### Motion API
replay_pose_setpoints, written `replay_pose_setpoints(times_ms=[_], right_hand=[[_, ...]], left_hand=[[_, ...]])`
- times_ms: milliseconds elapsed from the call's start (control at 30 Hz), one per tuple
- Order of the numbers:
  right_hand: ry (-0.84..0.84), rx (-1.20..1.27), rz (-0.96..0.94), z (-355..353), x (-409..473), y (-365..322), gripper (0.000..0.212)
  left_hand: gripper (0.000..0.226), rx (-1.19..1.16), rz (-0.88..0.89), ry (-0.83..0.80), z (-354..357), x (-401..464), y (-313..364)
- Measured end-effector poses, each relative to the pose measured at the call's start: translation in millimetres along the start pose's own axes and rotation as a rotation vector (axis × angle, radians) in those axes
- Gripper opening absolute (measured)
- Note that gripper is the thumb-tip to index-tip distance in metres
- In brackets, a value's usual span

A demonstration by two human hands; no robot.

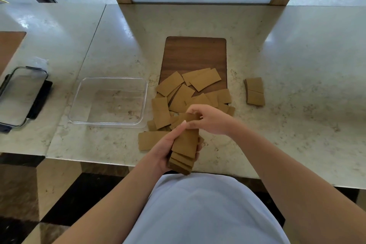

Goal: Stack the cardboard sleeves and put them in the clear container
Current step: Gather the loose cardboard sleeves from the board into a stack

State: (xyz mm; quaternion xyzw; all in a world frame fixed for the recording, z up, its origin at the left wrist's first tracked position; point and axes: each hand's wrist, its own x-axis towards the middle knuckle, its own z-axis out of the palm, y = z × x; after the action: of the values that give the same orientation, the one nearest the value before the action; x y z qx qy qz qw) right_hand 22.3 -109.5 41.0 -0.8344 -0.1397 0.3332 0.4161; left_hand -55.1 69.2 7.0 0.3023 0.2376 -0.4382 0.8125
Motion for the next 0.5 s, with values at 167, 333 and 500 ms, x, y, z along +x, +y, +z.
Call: replay_pose_setpoints(times_ms=[167,333,500], right_hand=[[0.271,0.076,-0.019,28.4,9.5,11.9,0.033],[0.41,-0.06,0.331,59.7,12.0,43.2,0.043],[0.344,-0.339,0.367,90.4,8.8,54.6,0.055]], left_hand=[[0.04,-0.05,0.042,0.025,-4.9,-4.0,-0.9],[0.053,-0.106,0.142,0.111,-17.4,-11.6,3.4],[0.06,-0.259,0.232,0.03,-22.8,-13.9,8.1]])
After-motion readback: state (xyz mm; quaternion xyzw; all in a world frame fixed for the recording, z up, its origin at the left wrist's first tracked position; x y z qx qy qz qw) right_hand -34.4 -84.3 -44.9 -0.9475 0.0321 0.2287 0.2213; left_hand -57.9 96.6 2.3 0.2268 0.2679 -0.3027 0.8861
